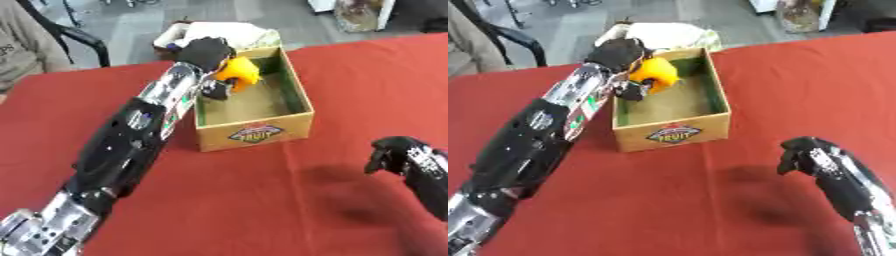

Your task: Pick up objects on the table and place them in the box.

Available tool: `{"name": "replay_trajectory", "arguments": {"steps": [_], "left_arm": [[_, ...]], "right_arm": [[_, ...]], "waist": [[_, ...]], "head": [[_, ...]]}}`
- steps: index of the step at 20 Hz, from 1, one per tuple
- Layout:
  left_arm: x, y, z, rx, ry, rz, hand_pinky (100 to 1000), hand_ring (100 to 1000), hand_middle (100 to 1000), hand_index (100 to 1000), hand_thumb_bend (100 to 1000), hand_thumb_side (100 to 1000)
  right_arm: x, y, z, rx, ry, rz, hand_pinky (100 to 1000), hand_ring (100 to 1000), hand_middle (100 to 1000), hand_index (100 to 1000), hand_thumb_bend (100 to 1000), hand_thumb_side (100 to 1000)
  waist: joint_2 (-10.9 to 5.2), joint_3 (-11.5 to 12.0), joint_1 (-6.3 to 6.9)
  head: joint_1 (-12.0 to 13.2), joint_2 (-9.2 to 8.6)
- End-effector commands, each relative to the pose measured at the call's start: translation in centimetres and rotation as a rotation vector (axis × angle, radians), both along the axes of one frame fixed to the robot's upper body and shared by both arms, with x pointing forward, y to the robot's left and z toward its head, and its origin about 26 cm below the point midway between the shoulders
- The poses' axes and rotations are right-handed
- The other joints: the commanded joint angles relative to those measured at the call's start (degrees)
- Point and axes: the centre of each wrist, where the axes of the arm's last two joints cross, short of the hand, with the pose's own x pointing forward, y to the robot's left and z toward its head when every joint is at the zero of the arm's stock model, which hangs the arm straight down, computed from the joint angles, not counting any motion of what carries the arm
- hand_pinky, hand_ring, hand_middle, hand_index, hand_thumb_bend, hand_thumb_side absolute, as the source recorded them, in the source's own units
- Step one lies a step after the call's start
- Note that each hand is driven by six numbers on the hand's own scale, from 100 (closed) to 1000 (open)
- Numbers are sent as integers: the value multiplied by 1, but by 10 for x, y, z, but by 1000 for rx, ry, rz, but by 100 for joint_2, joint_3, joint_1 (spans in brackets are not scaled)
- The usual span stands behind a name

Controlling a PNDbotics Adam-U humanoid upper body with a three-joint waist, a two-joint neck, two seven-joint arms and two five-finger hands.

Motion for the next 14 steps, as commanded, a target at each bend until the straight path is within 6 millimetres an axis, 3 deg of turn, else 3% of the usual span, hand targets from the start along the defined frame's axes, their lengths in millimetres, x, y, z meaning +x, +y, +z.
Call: {"name": "replay_trajectory", "arguments": {"steps": [1,3,4,8,14], "left_arm": [[-1,3,13,-9,31,3,740,730,723,840,447,337],[-1,7,16,-7,99,16,796,797,789,885,502,372],[-1,10,18,-7,129,21,818,828,818,894,516,470],[-3,22,25,-11,229,53,847,872,872,913,549,652],[-5,42,29,-55,316,92,852,884,902,926,544,782]], "right_arm": [[1,-1,8,-7,-25,7,571,543,518,691,100,705],[1,-1,8,-10,-23,8,571,543,518,691,100,707],[1,-1,7,-10,-22,8,571,543,518,691,100,706],[1,-1,7,-10,-22,5,571,543,518,691,100,706],[0,-3,6,-15,-18,1,571,543,518,691,100,710]], "waist": [[-67,20,-46],[-67,31,-39],[-69,35,-36],[-74,49,-35],[-74,91,-33]], "head": [[1,-42],[-3,-36],[-13,-40],[-51,-47],[-83,-40]]}}
